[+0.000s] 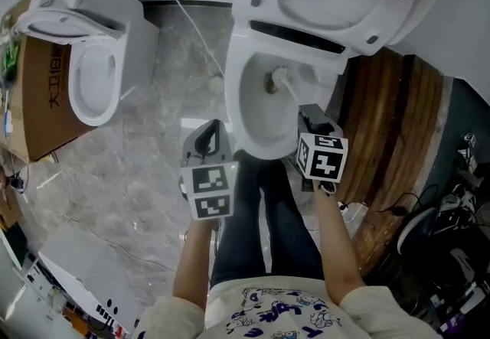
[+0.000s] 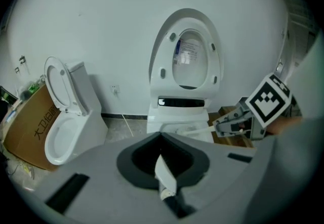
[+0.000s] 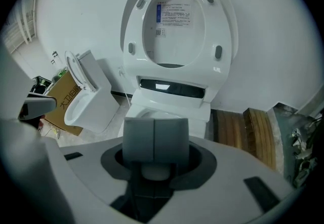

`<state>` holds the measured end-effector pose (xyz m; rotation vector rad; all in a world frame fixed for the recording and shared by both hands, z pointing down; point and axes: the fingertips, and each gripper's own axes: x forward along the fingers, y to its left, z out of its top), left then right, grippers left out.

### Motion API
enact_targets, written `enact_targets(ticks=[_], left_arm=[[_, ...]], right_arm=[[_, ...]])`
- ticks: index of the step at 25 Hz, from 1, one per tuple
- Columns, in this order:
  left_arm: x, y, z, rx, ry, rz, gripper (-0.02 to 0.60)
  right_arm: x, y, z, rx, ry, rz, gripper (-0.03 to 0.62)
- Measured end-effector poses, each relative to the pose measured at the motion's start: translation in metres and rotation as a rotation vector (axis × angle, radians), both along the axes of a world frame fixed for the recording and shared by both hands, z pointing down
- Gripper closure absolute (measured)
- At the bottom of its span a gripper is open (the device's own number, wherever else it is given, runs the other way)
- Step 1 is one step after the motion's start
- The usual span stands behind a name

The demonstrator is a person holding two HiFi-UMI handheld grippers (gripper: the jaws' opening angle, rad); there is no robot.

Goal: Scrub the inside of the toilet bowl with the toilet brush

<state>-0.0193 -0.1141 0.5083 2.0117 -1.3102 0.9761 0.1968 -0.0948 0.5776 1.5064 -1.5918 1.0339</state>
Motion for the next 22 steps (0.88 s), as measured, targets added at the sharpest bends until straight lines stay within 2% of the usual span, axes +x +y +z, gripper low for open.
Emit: enact_targets(ticks=[14,22], left_arm=[[-0.004,-0.006,0.040,-0.042,0.004,-0.037,0.580],[-0.013,-0.009,0.051,-0.040,0.004,-0.070,0.580]], right_arm=[[-0.005,-0.036,0.067,-0.046,0.022,-0.023,0.425],[-0.010,-0.054,0.092,-0.059,0.052,-0.043,0.425]])
